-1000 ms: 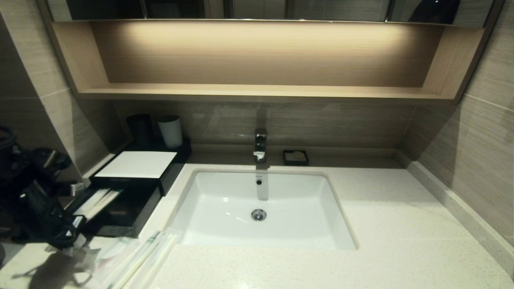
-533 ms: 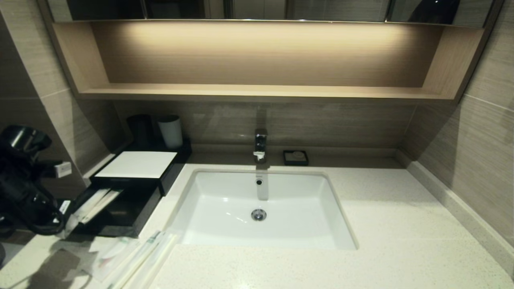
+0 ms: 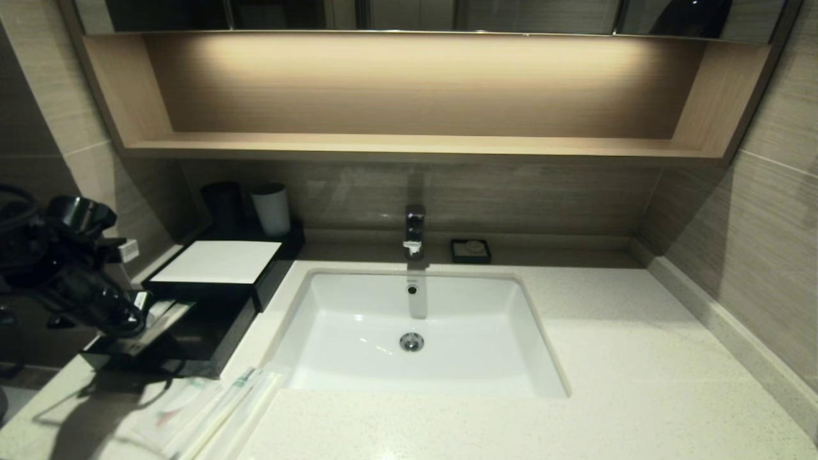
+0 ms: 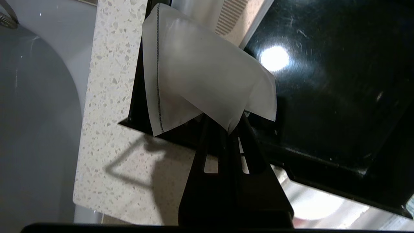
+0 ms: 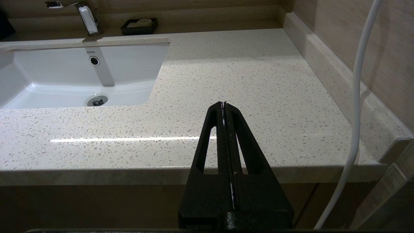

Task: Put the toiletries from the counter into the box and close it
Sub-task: Pick up the bathroom toiletry

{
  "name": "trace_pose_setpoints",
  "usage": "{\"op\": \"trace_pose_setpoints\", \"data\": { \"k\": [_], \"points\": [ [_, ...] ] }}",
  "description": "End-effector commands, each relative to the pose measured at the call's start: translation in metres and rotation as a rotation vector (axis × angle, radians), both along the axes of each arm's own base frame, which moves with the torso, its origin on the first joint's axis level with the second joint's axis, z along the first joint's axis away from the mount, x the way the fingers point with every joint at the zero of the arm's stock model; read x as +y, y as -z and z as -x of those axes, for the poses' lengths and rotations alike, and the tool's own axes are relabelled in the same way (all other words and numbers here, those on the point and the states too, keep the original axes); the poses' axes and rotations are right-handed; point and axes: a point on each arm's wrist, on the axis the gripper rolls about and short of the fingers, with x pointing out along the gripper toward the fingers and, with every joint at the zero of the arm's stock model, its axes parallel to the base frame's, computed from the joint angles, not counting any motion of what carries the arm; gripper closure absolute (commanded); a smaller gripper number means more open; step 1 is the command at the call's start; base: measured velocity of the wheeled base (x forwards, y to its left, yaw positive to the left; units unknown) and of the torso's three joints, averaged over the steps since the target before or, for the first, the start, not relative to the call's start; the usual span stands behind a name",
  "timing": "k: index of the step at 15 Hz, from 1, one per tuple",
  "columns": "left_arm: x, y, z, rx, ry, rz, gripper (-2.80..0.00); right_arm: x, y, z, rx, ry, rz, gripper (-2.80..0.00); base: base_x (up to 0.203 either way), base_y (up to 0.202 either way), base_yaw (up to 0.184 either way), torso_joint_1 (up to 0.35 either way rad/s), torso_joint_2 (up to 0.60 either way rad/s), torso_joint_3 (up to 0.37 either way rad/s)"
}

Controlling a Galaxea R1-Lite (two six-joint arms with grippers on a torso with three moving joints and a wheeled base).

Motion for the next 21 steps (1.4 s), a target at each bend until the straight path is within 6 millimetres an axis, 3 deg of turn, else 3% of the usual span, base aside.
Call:
{"op": "trace_pose_setpoints", "data": {
  "k": [1, 8, 9, 16, 20, 21],
  "points": [
    [0.003, 0.015, -0.012, 0.025, -0.003, 0.008, 0.0, 0.0, 0.0, 0.0, 0.0, -0.001, -0.001, 0.0, 0.0, 0.0, 0.0, 0.0, 0.0, 0.0],
    [0.006, 0.022, -0.013, 0.057, -0.009, 0.005, 0.0, 0.0, 0.0, 0.0, 0.0, 0.0, -0.001, 0.0, 0.0, 0.0, 0.0, 0.0, 0.0, 0.0],
    [0.006, 0.022, -0.012, 0.057, -0.01, 0.007, -2.8, 0.0, 0.0, 0.0, -0.001, 0.0, -0.001, 0.0, 0.0, 0.0, 0.0, 0.0, 0.0, 0.0],
    [0.004, 0.008, -0.006, 0.023, -0.009, -0.004, -2.8, 0.0, 0.0, 0.0, 0.001, 0.0, -0.001, 0.0, 0.0, 0.0, 0.0, 0.0, 0.0, 0.0],
    [-0.01, -0.051, 0.04, -0.068, 0.004, -0.031, -2.8, 0.0, 0.0, 0.0, -0.001, 0.0, -0.001, 0.0, 0.0, 0.0, 0.0, 0.0, 0.0, 0.0],
    [-0.016, -0.063, 0.058, -0.075, 0.017, -0.035, 0.0, 0.0, 0.0, 0.0, 0.0, -0.001, -0.001, 0.0, 0.0, 0.0, 0.0, 0.0, 0.0, 0.0]
  ]
}}
